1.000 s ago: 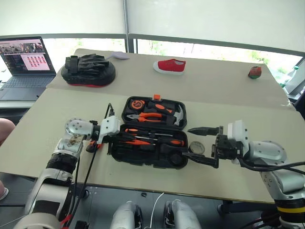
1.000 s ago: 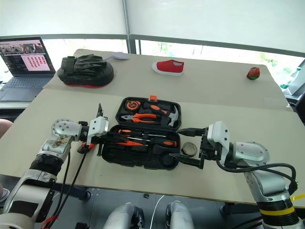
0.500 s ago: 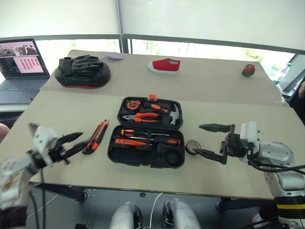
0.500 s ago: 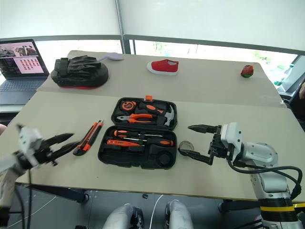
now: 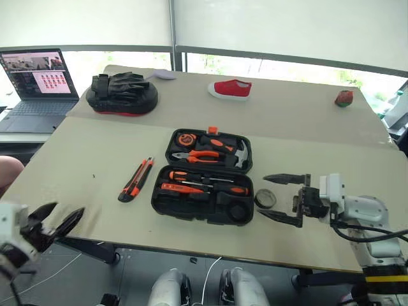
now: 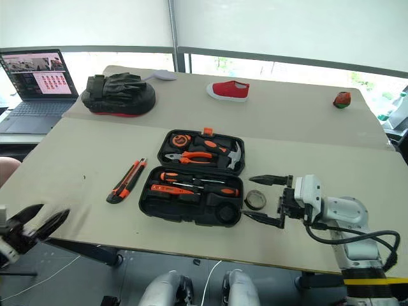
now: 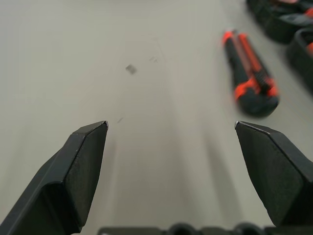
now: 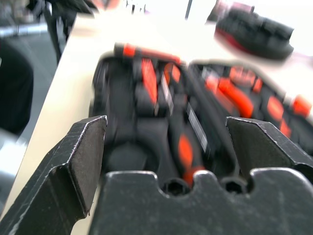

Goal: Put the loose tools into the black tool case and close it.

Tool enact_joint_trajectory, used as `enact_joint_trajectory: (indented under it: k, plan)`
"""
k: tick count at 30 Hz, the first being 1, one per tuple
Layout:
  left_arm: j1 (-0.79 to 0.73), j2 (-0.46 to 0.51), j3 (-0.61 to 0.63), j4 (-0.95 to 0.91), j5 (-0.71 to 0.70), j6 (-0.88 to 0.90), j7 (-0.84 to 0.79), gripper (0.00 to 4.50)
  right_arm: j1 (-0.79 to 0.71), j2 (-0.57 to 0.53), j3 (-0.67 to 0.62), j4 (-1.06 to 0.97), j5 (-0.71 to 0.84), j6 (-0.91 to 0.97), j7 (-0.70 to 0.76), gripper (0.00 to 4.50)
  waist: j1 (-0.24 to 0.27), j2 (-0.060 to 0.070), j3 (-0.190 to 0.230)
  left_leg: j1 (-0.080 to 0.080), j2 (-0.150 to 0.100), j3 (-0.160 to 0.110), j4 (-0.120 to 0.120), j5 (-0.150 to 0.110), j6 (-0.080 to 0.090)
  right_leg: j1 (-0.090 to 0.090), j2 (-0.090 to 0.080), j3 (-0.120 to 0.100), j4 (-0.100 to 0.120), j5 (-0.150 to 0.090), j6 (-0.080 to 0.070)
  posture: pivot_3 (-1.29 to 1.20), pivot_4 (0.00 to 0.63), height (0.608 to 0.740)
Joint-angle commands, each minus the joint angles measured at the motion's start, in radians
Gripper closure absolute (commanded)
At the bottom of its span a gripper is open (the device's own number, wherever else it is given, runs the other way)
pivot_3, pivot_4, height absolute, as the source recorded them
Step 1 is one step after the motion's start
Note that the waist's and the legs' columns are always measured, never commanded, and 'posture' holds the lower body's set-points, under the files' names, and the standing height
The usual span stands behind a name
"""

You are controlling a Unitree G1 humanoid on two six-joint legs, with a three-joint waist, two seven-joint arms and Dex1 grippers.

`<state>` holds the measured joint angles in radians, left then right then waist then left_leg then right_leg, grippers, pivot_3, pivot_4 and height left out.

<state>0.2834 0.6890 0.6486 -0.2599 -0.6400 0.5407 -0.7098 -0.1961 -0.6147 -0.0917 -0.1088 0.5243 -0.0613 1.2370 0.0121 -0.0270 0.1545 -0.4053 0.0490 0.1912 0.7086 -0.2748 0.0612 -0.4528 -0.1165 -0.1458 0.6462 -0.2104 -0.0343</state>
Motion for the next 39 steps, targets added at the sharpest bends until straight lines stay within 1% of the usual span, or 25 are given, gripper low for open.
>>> enact_joint_trajectory:
  k: [1, 4, 7, 12, 18, 22, 23, 24, 26, 27, 29, 32, 33, 34, 36, 37, 39]
  plan:
    - [-0.104, 0.034, -0.080, -0.078, -0.051, 0.177, 0.109, 0.03, -0.061, 0.010, -0.021, -0.108, 0.119, 0.113, -0.057, 0.00, -0.003, 0.000, 0.000, 0.000, 0.000, 0.000, -0.001, 0.000, 0.000, 0.000, 0.001, 0.001, 0.001, 0.000, 0.000, 0.00, 0.150, 0.740]
    - [-0.200, 0.055, -0.177, -0.099, -0.030, 0.310, 0.199, 0.03, -0.082, 0.018, -0.004, -0.136, 0.114, 0.122, -0.072, 0.00, -0.004, 0.000, 0.000, 0.001, 0.000, 0.001, -0.004, 0.001, -0.001, 0.000, 0.002, 0.001, 0.000, 0.001, -0.002, 0.00, 0.150, 0.740]
    - [-0.314, 0.003, -0.277, -0.083, 0.011, 0.355, 0.290, 0.03, -0.086, 0.023, 0.014, -0.154, 0.106, 0.142, -0.075, 0.00, -0.001, 0.000, 0.000, 0.001, -0.001, 0.001, -0.006, 0.003, -0.001, 0.000, 0.004, 0.001, 0.000, 0.002, -0.004, 0.00, 0.150, 0.740]
    - [-0.448, -0.059, -0.423, -0.009, 0.093, 0.342, 0.333, 0.03, -0.103, 0.029, 0.032, -0.172, 0.107, 0.174, -0.093, 0.00, -0.001, 0.000, 0.000, 0.001, -0.002, 0.002, -0.006, 0.004, -0.003, 0.000, 0.005, 0.001, 0.000, 0.001, -0.001, 0.00, 0.150, 0.740]
    - [-0.522, -0.078, -0.544, 0.092, 0.182, 0.323, 0.320, 0.03, -0.096, 0.037, 0.040, -0.197, 0.106, 0.192, -0.106, 0.00, -0.002, 0.000, 0.000, 0.003, -0.001, 0.003, -0.007, 0.005, -0.004, 0.000, 0.005, 0.001, 0.001, 0.000, -0.001, 0.00, 0.150, 0.740]
    - [-0.532, -0.070, -0.584, 0.118, 0.259, 0.286, 0.333, 1.09, -0.094, 0.029, 0.044, -0.223, 0.117, 0.233, -0.117, 0.00, 0.002, 0.001, -0.001, 0.006, -0.001, 0.003, -0.007, 0.004, -0.005, 0.004, 0.004, 0.001, 0.001, 0.000, -0.001, 0.00, 0.150, 0.740]
    - [-0.529, -0.079, -0.571, 0.115, 0.250, 0.302, 0.336, 1.54, -0.094, 0.027, 0.041, -0.225, 0.118, 0.238, -0.118, 0.00, 0.002, 0.001, -0.001, 0.007, -0.001, 0.003, -0.007, 0.004, -0.005, 0.004, 0.004, 0.001, 0.001, 0.000, -0.001, 0.00, 0.150, 0.740]
    - [-0.519, -0.084, -0.559, 0.108, 0.238, 0.311, 0.325, 1.86, -0.094, 0.025, 0.036, -0.226, 0.118, 0.242, -0.118, 0.00, 0.001, 0.001, -0.001, 0.007, -0.001, 0.002, -0.007, 0.004, -0.005, 0.004, 0.003, 0.002, 0.001, 0.000, -0.001, 0.00, 0.150, 0.740]
    - [-0.500, -0.087, -0.539, 0.101, 0.229, 0.304, 0.303, 2.64, -0.091, 0.022, 0.031, -0.227, 0.114, 0.245, -0.116, 0.00, 0.000, 0.001, -0.001, 0.007, -0.001, 0.002, -0.008, 0.004, -0.005, 0.004, 0.003, 0.002, 0.000, 0.000, -0.001, 0.00, 0.150, 0.740]
    - [-0.494, -0.085, -0.531, 0.099, 0.231, 0.289, 0.294, 2.85, -0.091, 0.021, 0.030, -0.226, 0.113, 0.246, -0.115, 0.00, 0.000, 0.002, -0.001, 0.007, -0.001, 0.002, -0.008, 0.004, -0.005, 0.004, 0.003, 0.002, 0.000, 0.000, -0.001, 0.00, 0.150, 0.740]
    - [-0.495, -0.085, -0.493, 0.098, 0.220, 0.214, 0.246, 2.86, -0.091, 0.016, 0.026, -0.223, 0.111, 0.246, -0.111, 0.00, -0.001, 0.002, -0.001, 0.007, -0.001, 0.002, -0.009, 0.004, -0.005, 0.004, 0.003, 0.002, 0.000, 0.000, -0.001, 0.00, 0.150, 0.740]
    - [-0.518, -0.055, -0.416, 0.104, 0.168, 0.083, 0.101, 2.86, -0.097, 0.007, 0.013, -0.212, 0.108, 0.244, -0.113, 0.00, -0.001, 0.001, 0.000, 0.006, -0.001, 0.002, -0.010, 0.005, -0.005, 0.003, 0.003, 0.002, 0.000, 0.000, -0.002, 0.00, 0.150, 0.740]
    - [-0.530, -0.024, -0.411, 0.113, 0.161, 0.022, 0.017, 2.86, -0.095, 0.001, 0.009, -0.206, 0.103, 0.240, -0.110, 0.00, -0.001, 0.001, 0.000, 0.004, -0.001, 0.002, -0.009, 0.005, -0.006, 0.000, 0.003, 0.001, 0.000, 0.000, -0.002, 0.00, 0.150, 0.740]
    - [-0.546, 0.003, -0.415, 0.112, 0.138, -0.045, -0.104, 2.86, -0.089, -0.008, 0.005, -0.195, 0.094, 0.231, -0.100, 0.00, -0.001, 0.001, 0.000, 0.003, -0.001, 0.002, -0.009, 0.005, -0.006, -0.001, 0.003, 0.001, 0.000, 0.000, -0.002, 0.00, 0.150, 0.740]
    - [-0.564, 0.047, -0.455, 0.084, 0.085, -0.123, -0.319, 2.86, -0.072, -0.024, -0.004, -0.173, 0.077, 0.205, -0.079, 0.00, 0.000, 0.001, 0.000, 0.001, -0.001, 0.003, -0.009, 0.005, -0.006, -0.003, 0.003, 0.000, 0.000, 0.000, -0.003, 0.00, 0.150, 0.740]
    - [-0.582, 0.071, -0.503, 0.066, 0.072, -0.118, -0.399, 2.86, -0.062, -0.031, -0.016, -0.158, 0.074, 0.200, -0.077, 0.00, 0.003, 0.001, 0.000, 0.000, -0.001, 0.003, -0.009, 0.005, -0.006, -0.003, 0.003, 0.000, 0.000, 0.000, -0.003, 0.00, 0.150, 0.740]
    - [-0.631, 0.095, -0.605, 0.054, 0.093, -0.122, -0.498, 2.86, -0.041, -0.056, -0.033, -0.138, 0.063, 0.188, -0.063, 0.00, 0.006, 0.002, 0.000, 0.000, -0.002, 0.003, -0.009, 0.005, -0.006, -0.002, 0.003, -0.002, -0.001, 0.000, -0.002, 0.00, 0.150, 0.740]
